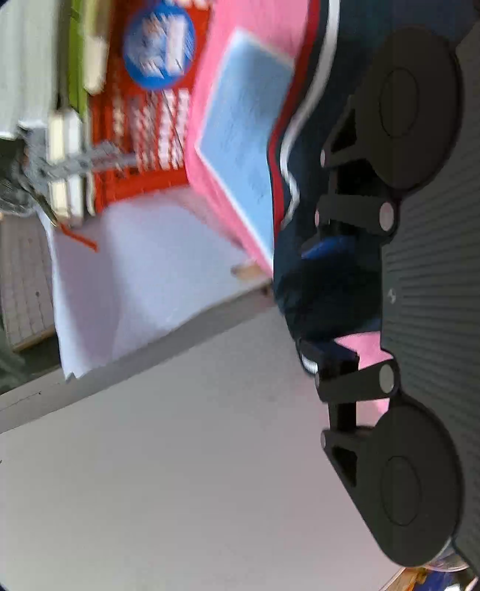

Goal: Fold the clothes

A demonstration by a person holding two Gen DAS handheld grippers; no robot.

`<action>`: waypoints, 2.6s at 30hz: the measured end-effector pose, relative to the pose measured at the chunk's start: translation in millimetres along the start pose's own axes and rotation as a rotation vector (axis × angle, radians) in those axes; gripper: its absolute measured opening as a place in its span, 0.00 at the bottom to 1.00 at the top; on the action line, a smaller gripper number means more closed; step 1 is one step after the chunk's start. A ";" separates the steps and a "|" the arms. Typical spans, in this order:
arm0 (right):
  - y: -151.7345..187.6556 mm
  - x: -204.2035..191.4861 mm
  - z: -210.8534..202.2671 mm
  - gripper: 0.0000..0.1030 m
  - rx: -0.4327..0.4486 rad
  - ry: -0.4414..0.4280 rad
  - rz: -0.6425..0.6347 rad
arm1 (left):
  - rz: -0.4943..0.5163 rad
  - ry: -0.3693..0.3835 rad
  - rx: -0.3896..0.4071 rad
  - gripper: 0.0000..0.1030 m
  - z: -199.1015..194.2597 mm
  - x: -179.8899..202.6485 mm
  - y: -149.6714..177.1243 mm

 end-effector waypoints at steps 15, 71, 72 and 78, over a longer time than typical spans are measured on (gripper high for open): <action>86.0 -53.7 -164.4 1.00 0.103 -0.313 -0.240 | 0.386 1.022 0.274 0.88 -274.2 154.1 60.6; 148.0 8.6 -207.0 1.00 0.189 0.034 0.061 | 0.407 1.039 -0.112 1.00 -320.7 195.2 237.3; 147.6 8.5 -206.9 1.00 0.183 0.035 0.061 | 0.411 1.036 -0.130 1.00 -320.4 195.7 236.1; 123.7 52.5 -225.4 1.00 0.180 0.041 0.194 | 0.399 1.075 -0.124 1.00 -322.2 203.6 199.8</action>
Point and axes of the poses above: each gripper's, at about its wrist camera, not at the fingertips, and z roughly the way its jaws point, x to its right, y to its underside, the point moved 10 cm from there along z, roughly the way its jaws point, and after that the axes turned 14 degrees about y, right-handed, at the moved point
